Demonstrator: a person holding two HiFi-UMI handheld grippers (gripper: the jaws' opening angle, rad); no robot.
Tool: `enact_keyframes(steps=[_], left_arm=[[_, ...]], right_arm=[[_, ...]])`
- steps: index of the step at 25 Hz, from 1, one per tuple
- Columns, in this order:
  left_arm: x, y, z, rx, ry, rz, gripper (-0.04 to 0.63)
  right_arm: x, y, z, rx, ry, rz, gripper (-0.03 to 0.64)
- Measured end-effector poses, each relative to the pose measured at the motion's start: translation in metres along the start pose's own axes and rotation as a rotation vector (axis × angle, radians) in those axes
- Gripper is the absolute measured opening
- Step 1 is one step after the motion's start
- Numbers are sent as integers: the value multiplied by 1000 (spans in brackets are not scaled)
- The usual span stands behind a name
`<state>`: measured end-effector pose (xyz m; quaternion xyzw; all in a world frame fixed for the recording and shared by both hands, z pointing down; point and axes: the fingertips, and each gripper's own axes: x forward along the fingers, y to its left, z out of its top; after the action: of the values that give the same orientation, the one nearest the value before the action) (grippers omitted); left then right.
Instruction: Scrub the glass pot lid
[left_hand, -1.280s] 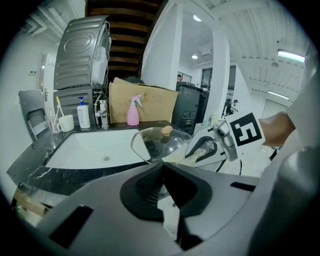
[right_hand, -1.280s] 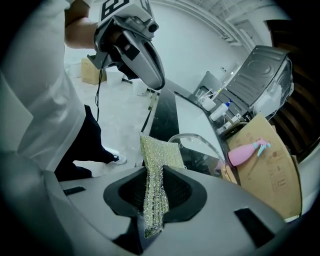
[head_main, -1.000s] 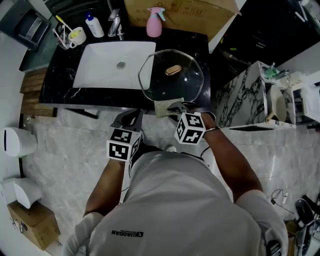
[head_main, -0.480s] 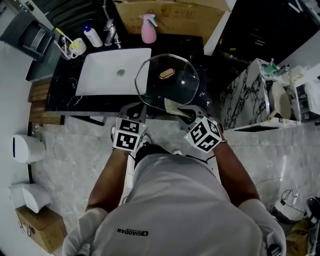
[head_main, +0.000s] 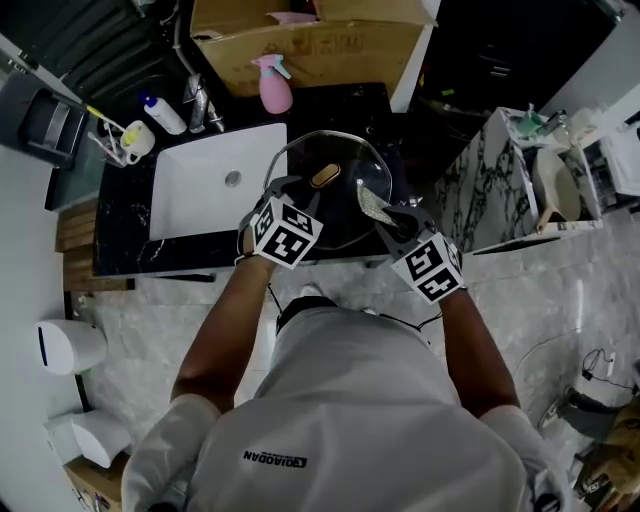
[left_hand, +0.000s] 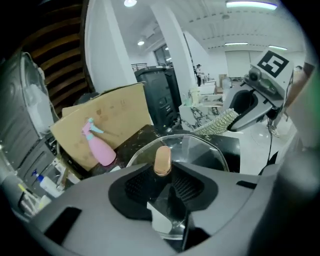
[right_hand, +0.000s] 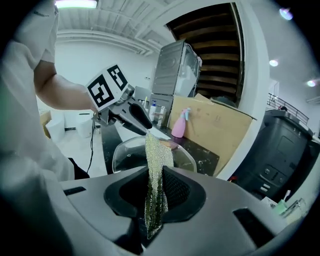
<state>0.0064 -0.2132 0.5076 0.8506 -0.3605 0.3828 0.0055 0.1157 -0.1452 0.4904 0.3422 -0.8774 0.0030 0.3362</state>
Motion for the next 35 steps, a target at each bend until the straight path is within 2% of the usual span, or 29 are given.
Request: enact_keyframes(steps=[2, 5, 10, 13, 17, 21, 25, 28, 32, 35], left_arm=[[17, 1, 4, 35, 2, -63, 143], [37, 1, 4, 81, 22, -148, 167], [58, -3, -1, 46, 55, -277, 184], [62, -3, -2, 39, 53, -319, 186], [63, -4, 0, 37, 49, -359, 183], [62, -5, 0, 41, 47, -348, 183], [65, -4, -2, 87, 62, -337, 183], [67, -6, -8, 76, 89, -337, 181], [67, -6, -4, 54, 99, -328, 179], [69, -5, -5, 75, 130, -312, 179]], right_arm=[[5, -14, 2, 41, 0, -38, 91], [12, -35, 5, 100, 7, -103, 91], [24, -59, 12, 164, 6, -184, 91], [38, -64, 16, 147, 22, -202, 90], [59, -72, 22, 46, 68, -199, 91], [91, -81, 35, -90, 104, -124, 90], [137, -98, 42, -243, 140, -30, 91], [167, -103, 42, -348, 175, 60, 90], [199, -111, 49, -442, 190, 157, 89], [215, -110, 54, -497, 192, 216, 89]])
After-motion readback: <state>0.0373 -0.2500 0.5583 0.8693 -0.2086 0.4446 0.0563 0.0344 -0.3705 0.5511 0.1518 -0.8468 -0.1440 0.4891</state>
